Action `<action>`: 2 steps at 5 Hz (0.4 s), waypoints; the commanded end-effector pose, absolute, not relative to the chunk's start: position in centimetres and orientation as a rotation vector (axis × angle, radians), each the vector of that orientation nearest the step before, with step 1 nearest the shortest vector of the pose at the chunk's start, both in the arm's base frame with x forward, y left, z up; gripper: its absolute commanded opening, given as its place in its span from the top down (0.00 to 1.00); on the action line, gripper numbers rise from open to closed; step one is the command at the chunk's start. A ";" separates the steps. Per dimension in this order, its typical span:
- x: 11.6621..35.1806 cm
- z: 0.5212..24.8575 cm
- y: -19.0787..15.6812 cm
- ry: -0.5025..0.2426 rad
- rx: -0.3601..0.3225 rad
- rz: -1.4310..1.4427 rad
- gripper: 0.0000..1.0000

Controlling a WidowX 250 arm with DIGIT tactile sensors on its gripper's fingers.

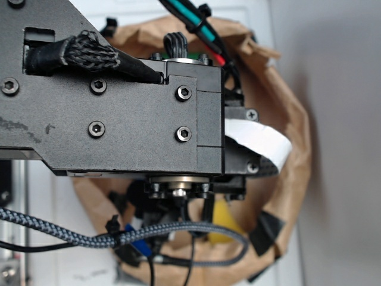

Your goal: Grab the blue rope.

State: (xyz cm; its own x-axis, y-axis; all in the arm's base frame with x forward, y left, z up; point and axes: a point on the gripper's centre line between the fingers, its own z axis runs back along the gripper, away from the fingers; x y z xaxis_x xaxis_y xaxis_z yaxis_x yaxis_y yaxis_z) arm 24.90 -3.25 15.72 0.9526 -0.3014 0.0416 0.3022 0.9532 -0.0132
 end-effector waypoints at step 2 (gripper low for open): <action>28.1 9.8 -3.6 -0.072 0.029 -0.215 0.00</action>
